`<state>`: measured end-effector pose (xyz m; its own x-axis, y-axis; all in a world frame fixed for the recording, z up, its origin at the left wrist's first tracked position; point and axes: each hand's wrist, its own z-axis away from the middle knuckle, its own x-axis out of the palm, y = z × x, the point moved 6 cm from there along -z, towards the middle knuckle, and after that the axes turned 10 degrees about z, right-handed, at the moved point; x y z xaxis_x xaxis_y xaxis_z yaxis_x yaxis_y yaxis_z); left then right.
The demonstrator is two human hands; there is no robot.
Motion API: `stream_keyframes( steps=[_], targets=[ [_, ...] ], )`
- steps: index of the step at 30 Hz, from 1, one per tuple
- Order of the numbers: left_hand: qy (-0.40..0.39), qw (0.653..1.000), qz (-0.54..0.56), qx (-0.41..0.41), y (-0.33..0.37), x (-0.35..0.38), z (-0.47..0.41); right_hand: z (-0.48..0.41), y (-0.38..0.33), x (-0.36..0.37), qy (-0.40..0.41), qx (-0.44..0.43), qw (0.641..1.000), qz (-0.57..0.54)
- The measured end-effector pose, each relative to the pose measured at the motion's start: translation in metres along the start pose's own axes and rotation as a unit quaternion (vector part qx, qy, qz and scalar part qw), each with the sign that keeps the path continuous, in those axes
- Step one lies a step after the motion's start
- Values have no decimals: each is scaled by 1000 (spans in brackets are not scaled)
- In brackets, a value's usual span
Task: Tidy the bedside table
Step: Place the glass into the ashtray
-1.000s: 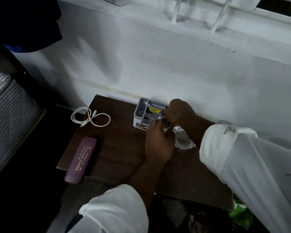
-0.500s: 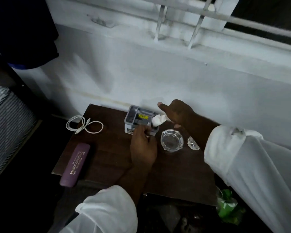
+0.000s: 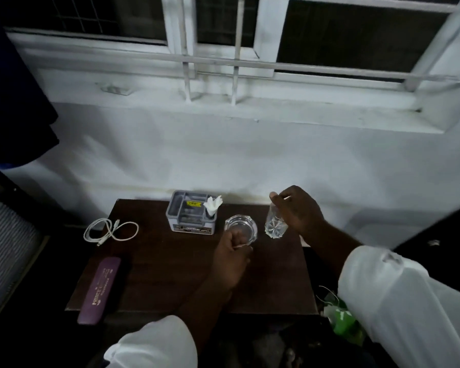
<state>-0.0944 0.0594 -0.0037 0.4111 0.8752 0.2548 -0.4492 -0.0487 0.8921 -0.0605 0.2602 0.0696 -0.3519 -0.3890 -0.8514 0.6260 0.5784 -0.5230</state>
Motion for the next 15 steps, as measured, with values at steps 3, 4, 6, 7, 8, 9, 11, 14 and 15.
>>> stream_keyframes(
  steps=[3, 4, 6, 7, 8, 9, 11, 14, 15],
  targets=[
    [-24, 999, -10, -30, -10, 19, -11, -7, 36, 0, 14, -10, 1000, 18],
    [-30, 999, -18, -34, -13, 24, -17, -10, 45, 4, 0, 5, 1000, 16],
    [-41, 998, -21, -48, -20, 34, -28, -19, 59, 13, -34, 36, 999, 5],
    [-44, 997, -21, -53, -23, 39, -34, -23, 63, 19, -46, 36, 998, 2],
    [-47, 997, -23, -56, -26, 43, -41, -26, 65, 25, -56, 28, 998, -1],
    [-51, 997, -27, -55, -27, 48, -47, -29, 66, 31, -62, 19, 998, -9],
    [-54, 997, -34, -48, -29, 56, -57, -32, 65, 41, -73, -3, 997, -23],
    [-68, 996, -38, -38, -29, 64, -65, -36, 62, 52, -79, -33, 996, -26],
    [-81, 995, -37, -34, -29, 67, -66, -37, 61, 54, -77, -37, 996, -30]
  ],
)
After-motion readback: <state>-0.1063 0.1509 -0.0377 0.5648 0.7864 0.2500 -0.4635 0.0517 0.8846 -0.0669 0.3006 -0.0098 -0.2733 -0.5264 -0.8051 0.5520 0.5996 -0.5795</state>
